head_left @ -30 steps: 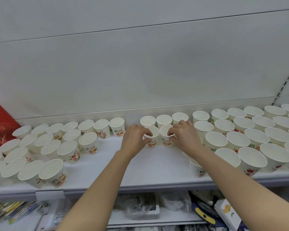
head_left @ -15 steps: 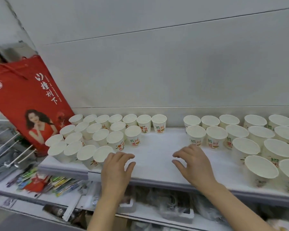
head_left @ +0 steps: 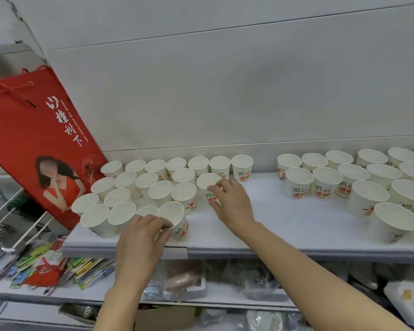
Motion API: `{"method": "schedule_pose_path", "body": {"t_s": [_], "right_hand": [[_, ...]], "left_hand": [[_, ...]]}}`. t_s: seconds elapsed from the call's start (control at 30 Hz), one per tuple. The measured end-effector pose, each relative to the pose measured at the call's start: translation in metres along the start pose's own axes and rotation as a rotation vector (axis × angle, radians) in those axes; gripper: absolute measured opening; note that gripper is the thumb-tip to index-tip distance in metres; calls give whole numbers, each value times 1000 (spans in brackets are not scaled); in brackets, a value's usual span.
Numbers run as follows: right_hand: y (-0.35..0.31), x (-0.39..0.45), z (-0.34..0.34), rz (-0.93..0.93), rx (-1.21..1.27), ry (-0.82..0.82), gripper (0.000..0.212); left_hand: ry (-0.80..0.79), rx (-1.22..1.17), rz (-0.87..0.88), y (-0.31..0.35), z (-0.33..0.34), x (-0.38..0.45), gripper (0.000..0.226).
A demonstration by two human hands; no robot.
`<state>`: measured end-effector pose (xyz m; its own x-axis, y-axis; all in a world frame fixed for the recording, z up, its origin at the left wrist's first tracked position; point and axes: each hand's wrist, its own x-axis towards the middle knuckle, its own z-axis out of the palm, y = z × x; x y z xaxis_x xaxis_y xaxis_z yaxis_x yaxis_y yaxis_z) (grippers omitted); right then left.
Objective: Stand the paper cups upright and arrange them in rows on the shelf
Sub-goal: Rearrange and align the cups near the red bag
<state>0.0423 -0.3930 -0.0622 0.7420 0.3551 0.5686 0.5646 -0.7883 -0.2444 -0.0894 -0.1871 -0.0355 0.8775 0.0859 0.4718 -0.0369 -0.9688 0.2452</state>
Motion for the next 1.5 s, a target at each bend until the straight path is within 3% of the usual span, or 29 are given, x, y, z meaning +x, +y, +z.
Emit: {"method": "schedule_pose_path", "body": {"t_s": [0.07,0.17,0.3,0.63,0.93,1.2,1.5], "right_hand": [[0,15,11,-13,-85,-9,35],[5,24,21,-26,-170,-42,19],[8,17,10,-28,-128,-2,4],[90,-82,-109,94,-49,198,13],[176,-120,-157,214,-190,115,17],[190,-116,-164,196,-260,-11,21],[193,-114,-160,170,-249,25,14]], "left_hand": [[11,-28,28,0,-3,0,16],[17,-57,44,2,-6,4,15],[25,-116,28,13,-5,9,14],[-52,-323,84,145,48,45,11],[-183,-216,241,258,99,64,18],[-219,-159,239,270,104,59,33],[-273,-129,194,272,108,64,17]]}}
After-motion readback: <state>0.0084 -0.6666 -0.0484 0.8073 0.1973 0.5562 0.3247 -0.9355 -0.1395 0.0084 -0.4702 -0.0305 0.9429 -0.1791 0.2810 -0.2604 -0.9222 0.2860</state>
